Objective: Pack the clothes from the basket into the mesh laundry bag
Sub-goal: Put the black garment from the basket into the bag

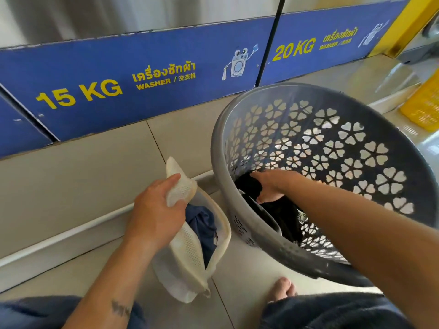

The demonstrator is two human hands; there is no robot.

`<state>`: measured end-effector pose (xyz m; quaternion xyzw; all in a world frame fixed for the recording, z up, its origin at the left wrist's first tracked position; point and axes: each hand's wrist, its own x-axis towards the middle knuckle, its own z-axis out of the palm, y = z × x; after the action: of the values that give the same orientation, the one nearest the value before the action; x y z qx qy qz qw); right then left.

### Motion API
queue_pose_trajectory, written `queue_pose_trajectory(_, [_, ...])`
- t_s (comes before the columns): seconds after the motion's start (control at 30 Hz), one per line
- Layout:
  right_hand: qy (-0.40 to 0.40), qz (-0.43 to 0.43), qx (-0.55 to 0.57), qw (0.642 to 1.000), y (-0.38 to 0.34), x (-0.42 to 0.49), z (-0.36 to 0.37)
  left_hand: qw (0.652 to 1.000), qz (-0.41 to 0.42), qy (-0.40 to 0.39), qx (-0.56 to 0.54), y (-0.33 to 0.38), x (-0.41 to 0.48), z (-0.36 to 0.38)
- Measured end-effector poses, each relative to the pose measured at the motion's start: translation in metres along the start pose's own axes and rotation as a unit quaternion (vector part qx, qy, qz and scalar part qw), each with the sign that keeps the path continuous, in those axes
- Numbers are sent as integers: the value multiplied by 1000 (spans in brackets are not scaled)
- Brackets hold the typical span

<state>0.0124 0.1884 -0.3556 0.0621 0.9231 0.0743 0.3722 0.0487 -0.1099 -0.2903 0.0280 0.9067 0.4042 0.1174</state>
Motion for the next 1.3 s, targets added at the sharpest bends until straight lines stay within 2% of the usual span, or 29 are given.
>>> queue_pose_trajectory(0.17, [-127, 3, 120, 985, -16, 45, 19, 1000, -8, -14, 2, 1, 10, 7])
queue_pose_trajectory(0.23, [-145, 4, 133, 980, -25, 54, 36, 1000, -13, -22, 9, -2, 15, 9])
queue_pose_trajectory(0.3, [-105, -14, 89, 990, -31, 54, 48, 999, -19, -28, 15, -4, 19, 11])
queue_pose_trajectory(0.43, [24, -99, -1, 995, -25, 45, 50, 999, -20, -41, 17, -4, 19, 12])
queue_pose_trajectory(0.53, [51, -117, -33, 991, -16, 28, 35, 998, -14, -47, 25, -9, 20, 11])
queue_pose_trajectory(0.8, [153, -126, 43, 979, -11, -67, -23, 999, -2, -38, 37, -9, 8, 2])
queue_pose_trajectory(0.93, [227, -135, 65, 962, -18, -126, -40, 998, 16, -36, 45, -6, 0, -3])
queue_pose_trajectory(1.1, [356, -130, 22, 925, -35, -195, -63, 999, 12, -22, 43, -3, -16, -11])
queue_pose_trajectory(1.3, [450, -118, 7, 885, -75, -272, -86, 999, 3, -2, 43, -6, -30, -24])
